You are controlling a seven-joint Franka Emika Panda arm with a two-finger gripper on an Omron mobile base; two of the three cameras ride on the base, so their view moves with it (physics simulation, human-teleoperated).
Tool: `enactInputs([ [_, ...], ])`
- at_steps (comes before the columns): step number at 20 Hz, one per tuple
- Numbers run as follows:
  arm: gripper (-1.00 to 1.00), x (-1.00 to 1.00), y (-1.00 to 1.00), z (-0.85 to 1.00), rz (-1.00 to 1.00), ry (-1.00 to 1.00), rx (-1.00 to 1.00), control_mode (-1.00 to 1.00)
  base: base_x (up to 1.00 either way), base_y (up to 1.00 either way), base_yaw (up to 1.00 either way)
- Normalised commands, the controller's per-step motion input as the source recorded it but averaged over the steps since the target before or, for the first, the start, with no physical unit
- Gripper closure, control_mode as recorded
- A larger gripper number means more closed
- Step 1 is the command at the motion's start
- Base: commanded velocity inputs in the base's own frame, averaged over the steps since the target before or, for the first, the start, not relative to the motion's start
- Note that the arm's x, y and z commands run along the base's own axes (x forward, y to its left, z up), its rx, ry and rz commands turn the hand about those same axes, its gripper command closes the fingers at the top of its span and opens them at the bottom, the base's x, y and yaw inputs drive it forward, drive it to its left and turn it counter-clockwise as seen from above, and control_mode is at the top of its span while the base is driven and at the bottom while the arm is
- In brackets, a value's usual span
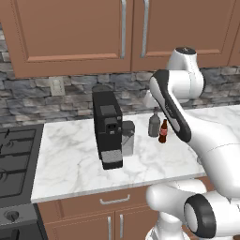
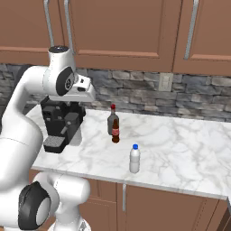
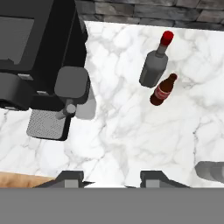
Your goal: Move the drinks to the dining counter.
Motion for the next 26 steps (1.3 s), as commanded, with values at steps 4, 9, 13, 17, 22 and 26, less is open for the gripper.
enactInputs([
  [4, -1.00, -0.18, -0.06, -0.04, 0.00, -0.03, 0.00, -1.00, 0.00, 0.00, 0.00],
  [9, -1.00, -0.41, -0.30, -0.10, 0.00, -0.05, 0.01, -1.00, 0.00, 0.00, 0.00],
  [13, -1.00, -0.40, -0.35, -0.12, 0.00, -0.05, 0.01, -1.00, 0.00, 0.00, 0.00],
  [17, -1.00, -0.31, -0.39, -0.19, 0.00, -0.03, 0.00, -1.00, 0.00, 0.00, 0.00],
  [22, -1.00, -0.24, -0.40, -0.13, 0.00, 0.00, 0.00, -1.00, 0.00, 0.00, 0.00],
  [26, -1.00, -0.09, -0.50, -0.08, 0.00, 0.00, 0.02, -1.00, 0.00, 0.00, 0.00],
])
